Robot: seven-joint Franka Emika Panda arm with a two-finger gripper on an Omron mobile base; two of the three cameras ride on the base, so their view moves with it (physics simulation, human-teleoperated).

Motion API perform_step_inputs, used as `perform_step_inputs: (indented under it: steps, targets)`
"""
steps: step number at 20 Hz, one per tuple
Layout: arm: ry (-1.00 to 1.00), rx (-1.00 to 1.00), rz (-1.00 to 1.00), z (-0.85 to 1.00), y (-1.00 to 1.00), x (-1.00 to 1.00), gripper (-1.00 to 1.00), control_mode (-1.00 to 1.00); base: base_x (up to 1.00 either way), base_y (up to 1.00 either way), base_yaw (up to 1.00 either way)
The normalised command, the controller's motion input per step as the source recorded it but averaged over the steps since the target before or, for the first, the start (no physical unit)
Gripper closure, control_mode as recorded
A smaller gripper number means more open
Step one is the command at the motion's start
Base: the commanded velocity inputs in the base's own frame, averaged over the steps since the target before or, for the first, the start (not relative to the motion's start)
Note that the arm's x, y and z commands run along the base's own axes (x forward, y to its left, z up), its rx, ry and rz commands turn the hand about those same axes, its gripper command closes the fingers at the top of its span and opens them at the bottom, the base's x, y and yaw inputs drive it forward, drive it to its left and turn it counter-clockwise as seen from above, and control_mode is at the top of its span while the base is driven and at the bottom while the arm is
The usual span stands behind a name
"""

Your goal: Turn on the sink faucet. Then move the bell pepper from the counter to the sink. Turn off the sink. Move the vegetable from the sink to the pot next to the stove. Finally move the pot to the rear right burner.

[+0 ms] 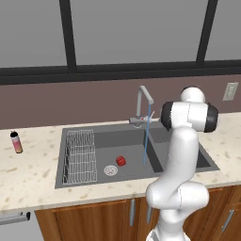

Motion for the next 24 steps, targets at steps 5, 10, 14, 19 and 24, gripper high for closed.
perform_step_inputs:
  steps: [5,10,14,19,24]
  targets:
    - [0.00,0.00,0.00,-0.15,0.00,0.26,-1.00,-1.00,0.00,0.00,0.00]
    - [0.00,0.00,0.00,-0.15,0.00,0.24,-1.00,-1.00,0.00,0.00,0.00]
    - [-0.02,0.00,0.00,-0.18,0.00,0.24,-1.00,-1.00,0.00,0.00,0.00]
    - [-0.04,0.00,0.01,-0.14,0.00,0.21,-1.00,-1.00,0.00,0.00,0.00]
    - [-0.04,0.00,0.02,-0.12,0.00,0.20,-1.00,-1.00,0.00,0.00,0.00]
